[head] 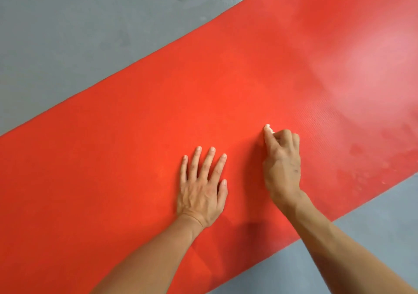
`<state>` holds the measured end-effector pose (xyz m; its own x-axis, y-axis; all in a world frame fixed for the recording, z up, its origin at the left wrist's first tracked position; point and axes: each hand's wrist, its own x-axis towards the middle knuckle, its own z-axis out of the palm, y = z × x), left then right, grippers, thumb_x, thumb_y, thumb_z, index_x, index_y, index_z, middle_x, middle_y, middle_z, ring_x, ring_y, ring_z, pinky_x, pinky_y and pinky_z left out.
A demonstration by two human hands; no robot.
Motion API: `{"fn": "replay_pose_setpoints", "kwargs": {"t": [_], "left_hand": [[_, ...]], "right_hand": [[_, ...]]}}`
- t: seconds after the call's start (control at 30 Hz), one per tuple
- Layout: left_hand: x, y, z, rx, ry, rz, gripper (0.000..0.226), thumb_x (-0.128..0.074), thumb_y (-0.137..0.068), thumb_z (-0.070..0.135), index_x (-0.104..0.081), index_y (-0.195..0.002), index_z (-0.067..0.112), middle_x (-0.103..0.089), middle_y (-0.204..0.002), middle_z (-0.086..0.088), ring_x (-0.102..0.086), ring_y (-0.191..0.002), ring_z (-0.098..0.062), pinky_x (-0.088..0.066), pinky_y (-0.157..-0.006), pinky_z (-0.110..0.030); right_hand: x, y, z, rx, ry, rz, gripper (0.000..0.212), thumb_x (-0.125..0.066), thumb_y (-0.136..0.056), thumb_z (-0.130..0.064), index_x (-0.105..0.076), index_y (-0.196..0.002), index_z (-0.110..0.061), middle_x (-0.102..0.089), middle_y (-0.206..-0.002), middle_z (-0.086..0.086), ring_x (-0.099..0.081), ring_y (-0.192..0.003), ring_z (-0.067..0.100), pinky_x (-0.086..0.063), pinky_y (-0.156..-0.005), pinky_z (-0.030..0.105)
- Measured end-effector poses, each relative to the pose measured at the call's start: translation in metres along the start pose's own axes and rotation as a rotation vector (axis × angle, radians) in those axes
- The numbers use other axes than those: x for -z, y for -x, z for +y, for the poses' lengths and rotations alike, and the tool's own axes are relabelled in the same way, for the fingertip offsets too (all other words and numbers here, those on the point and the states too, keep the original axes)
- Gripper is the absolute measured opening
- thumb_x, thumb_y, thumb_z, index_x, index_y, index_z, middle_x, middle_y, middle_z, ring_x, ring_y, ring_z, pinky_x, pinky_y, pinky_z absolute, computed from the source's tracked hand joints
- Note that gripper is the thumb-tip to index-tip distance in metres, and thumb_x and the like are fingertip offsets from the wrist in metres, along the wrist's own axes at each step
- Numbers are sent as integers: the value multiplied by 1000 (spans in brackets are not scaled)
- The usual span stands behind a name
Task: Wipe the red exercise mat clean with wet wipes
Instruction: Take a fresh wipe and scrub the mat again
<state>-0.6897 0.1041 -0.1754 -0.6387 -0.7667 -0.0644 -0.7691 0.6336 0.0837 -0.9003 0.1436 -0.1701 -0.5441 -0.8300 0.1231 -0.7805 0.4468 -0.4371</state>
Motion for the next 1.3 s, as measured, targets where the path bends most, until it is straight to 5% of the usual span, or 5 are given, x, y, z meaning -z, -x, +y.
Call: {"fn": "replay_pose_setpoints", "kwargs": {"t": [0.2,0.4,0.63,0.83,1.3], "left_hand": [[2,0,1,-5,7,11,64,-44,-99,45,-38,-161,30,-30,-170,-2,-16,-160,-32,-20,-124,-61],[0,-1,0,-7,10,15,66,-46,-98,47,-38,-161,31,-31,-170,-2,-16,-160,-32,-20,-124,-61],[-1,-1,0,-30,20,29,62,-43,-101,46,-41,-160,29,-31,-169,-8,-16,-159,-40,-20,-122,-67],[-10,-3,0,-58,-9,77,52,-50,-102,36,-49,-154,33,-38,-164,-15,-24,-154,-49,-19,-117,-75],[-9,39,24,-508,90,68,51,-50,-106,40,-47,-156,33,-38,-166,-4,-23,-158,-34,-22,-122,-66]], "right_hand": [[14,36,3,554,5,-190,44,-46,-100,-15,-58,-139,1,-61,-103,12,-54,-86,32,-52,-77,44],[19,3,35,-35,-32,41,62,-48,-78,3,-63,-137,-5,-54,-101,14,-44,-94,31,-44,-80,42],[24,65,14,516,7,-177,46,-41,-98,-12,-60,-139,-1,-62,-102,10,-55,-83,31,-54,-73,43],[28,53,30,-73,-10,-12,69,-41,-75,5,-60,-140,-6,-55,-103,10,-43,-95,30,-43,-82,39],[32,124,23,-97,-9,-3,62,-38,-84,9,-57,-142,-1,-56,-104,10,-42,-93,27,-45,-80,34]]}}
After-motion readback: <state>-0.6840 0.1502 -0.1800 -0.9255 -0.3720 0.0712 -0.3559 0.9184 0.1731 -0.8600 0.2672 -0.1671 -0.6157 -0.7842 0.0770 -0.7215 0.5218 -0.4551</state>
